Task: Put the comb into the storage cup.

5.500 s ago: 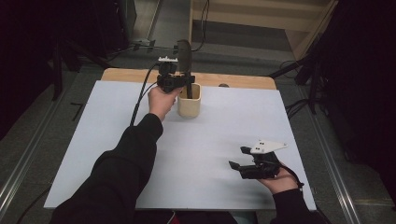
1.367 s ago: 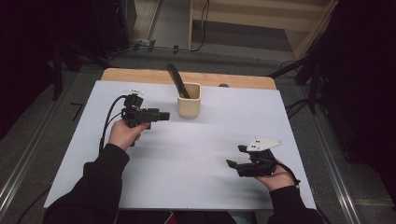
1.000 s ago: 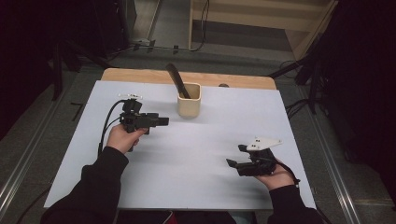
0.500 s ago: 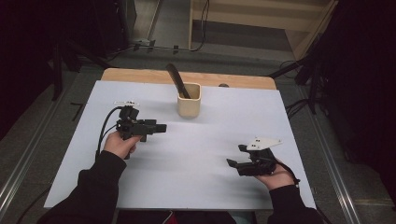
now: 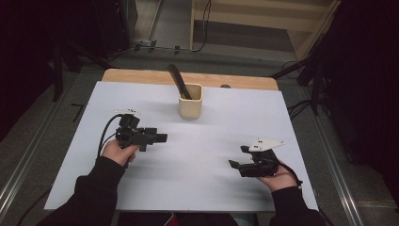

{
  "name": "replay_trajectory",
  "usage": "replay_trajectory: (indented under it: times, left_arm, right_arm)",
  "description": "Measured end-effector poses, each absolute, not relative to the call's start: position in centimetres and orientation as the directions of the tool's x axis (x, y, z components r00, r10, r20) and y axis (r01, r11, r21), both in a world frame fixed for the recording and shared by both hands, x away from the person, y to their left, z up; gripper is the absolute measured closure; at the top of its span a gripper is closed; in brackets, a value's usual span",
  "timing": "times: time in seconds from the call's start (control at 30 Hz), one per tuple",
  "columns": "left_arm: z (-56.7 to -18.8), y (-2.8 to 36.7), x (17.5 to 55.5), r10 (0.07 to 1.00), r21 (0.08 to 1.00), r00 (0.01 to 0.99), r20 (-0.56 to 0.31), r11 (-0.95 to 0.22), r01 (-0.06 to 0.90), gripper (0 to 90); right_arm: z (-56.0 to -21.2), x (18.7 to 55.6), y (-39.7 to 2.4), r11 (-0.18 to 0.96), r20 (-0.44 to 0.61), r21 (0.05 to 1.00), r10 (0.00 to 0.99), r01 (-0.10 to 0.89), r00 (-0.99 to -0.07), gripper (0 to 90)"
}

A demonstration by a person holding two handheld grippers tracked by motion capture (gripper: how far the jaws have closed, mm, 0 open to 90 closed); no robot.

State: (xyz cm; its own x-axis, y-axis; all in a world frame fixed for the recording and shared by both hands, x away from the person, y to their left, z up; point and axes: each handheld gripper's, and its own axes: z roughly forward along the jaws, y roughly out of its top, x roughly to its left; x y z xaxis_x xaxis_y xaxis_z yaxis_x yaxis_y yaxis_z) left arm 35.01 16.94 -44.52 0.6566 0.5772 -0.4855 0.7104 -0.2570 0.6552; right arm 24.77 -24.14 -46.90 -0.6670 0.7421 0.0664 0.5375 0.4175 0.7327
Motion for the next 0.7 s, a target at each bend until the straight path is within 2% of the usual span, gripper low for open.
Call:
replay_trajectory:
  times: [0.7]
  left_arm:
    - [-45.3, 17.4, 32.5, 0.565, 0.626, 0.674, -0.476, -0.320, 0.711, 27.3]
  right_arm:
    - [-47.0, 24.8, -24.3, 0.419, 0.065, 0.730, 0.743, 0.540, -0.666, 25.9]
